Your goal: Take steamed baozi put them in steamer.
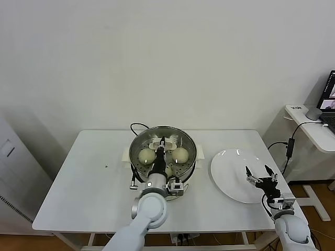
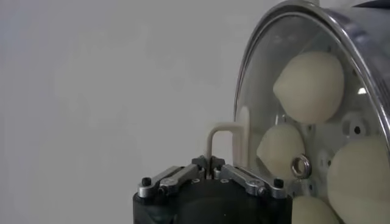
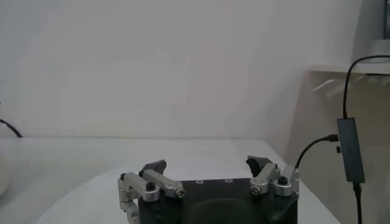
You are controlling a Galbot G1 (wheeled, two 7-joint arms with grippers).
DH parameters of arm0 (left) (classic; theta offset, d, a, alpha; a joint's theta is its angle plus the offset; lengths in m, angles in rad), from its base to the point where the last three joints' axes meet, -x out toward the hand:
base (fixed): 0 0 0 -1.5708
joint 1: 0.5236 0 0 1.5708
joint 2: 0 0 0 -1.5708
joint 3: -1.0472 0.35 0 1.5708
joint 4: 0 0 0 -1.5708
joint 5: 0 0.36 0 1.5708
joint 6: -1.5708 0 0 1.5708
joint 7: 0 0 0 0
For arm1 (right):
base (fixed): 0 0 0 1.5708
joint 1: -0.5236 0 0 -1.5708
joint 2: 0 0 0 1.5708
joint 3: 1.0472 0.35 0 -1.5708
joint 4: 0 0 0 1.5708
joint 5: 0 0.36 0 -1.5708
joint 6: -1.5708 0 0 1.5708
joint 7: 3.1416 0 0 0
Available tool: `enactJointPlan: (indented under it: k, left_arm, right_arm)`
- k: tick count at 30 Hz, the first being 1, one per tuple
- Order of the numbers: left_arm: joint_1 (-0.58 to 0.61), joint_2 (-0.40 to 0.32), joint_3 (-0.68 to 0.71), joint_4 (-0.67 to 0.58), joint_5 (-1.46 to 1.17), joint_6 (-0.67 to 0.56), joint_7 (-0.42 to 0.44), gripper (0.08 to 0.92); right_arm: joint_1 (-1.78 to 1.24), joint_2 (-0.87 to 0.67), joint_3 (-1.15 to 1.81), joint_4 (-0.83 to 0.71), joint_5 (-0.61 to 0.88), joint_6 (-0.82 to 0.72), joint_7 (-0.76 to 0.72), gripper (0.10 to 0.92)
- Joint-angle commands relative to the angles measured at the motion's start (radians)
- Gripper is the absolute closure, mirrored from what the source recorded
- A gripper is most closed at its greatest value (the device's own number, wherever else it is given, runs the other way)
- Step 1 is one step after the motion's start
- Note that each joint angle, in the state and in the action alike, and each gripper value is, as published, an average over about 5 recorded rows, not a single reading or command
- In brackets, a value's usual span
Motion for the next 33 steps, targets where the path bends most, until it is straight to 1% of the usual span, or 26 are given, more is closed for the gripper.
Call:
enactJointPlan:
  k: [1,3,6,9,11,12,14,15,17,20,23,25,28,31,33]
  left_arm:
    - [0.050,0.044,-0.010,-0.142,-0.079,-0.008,0.013,0.788]
    - [0.072,0.091,-0.005,-0.234,-0.149,-0.020,0.035,0.727]
    - [0.104,0.173,-0.015,-0.365,-0.348,-0.049,0.058,0.641]
    - [0.135,0.246,-0.073,-0.475,-0.641,-0.135,0.061,0.554]
    - [0.142,0.291,-0.133,-0.529,-0.912,-0.209,0.042,0.493]
    - [0.141,0.305,-0.161,-0.541,-1.042,-0.235,0.026,0.467]
    - [0.134,0.319,-0.234,-0.557,-1.329,-0.262,-0.036,0.407]
    - [0.131,0.315,-0.277,-0.557,-1.443,-0.259,-0.070,0.381]
    - [0.129,0.283,-0.382,-0.551,-1.667,-0.225,-0.166,0.320]
    - [0.135,0.235,-0.557,-0.506,-1.882,-0.174,-0.279,0.239]
    - [0.164,0.242,-0.695,-0.406,-1.925,-0.169,-0.311,0.189]
    - [0.191,0.264,-0.746,-0.320,-1.930,-0.182,-0.321,0.181]
    - [0.218,0.297,-0.773,-0.184,-1.940,-0.215,-0.325,0.178]
    - [0.225,0.330,-0.751,-0.057,-1.947,-0.241,-0.315,0.177]
    - [0.225,0.347,-0.728,0.006,-1.949,-0.255,-0.306,0.177]
  right_arm:
    - [0.004,-0.001,-0.003,0.007,0.001,-0.006,0.001,0.203]
    - [0.005,-0.004,-0.005,0.011,0.003,-0.009,0.000,0.203]
    - [0.006,-0.011,-0.008,0.015,0.007,-0.010,-0.010,0.203]
    - [0.005,-0.015,-0.016,0.024,0.013,-0.011,-0.018,0.203]
    - [0.002,-0.016,-0.024,0.034,0.019,-0.021,-0.011,0.203]
    - [0.001,-0.014,-0.028,0.038,0.020,-0.028,-0.004,0.203]
    - [-0.001,-0.007,-0.036,0.045,0.028,-0.025,0.014,0.203]
    - [0.000,-0.004,-0.039,0.049,0.033,-0.021,0.025,0.203]
    - [0.001,0.002,-0.050,0.063,0.039,-0.023,0.050,0.203]
    - [0.001,0.003,-0.065,0.086,0.036,-0.047,0.090,0.203]
    - [0.004,0.010,-0.067,0.091,0.039,-0.047,0.116,0.203]
    - [0.002,0.014,-0.063,0.097,0.038,-0.048,0.120,0.203]
    - [-0.014,0.017,-0.043,0.115,0.028,-0.054,0.113,0.203]
    - [-0.033,0.017,-0.014,0.139,0.031,-0.065,0.111,0.203]
    - [-0.044,0.012,-0.006,0.157,0.042,-0.082,0.105,0.203]
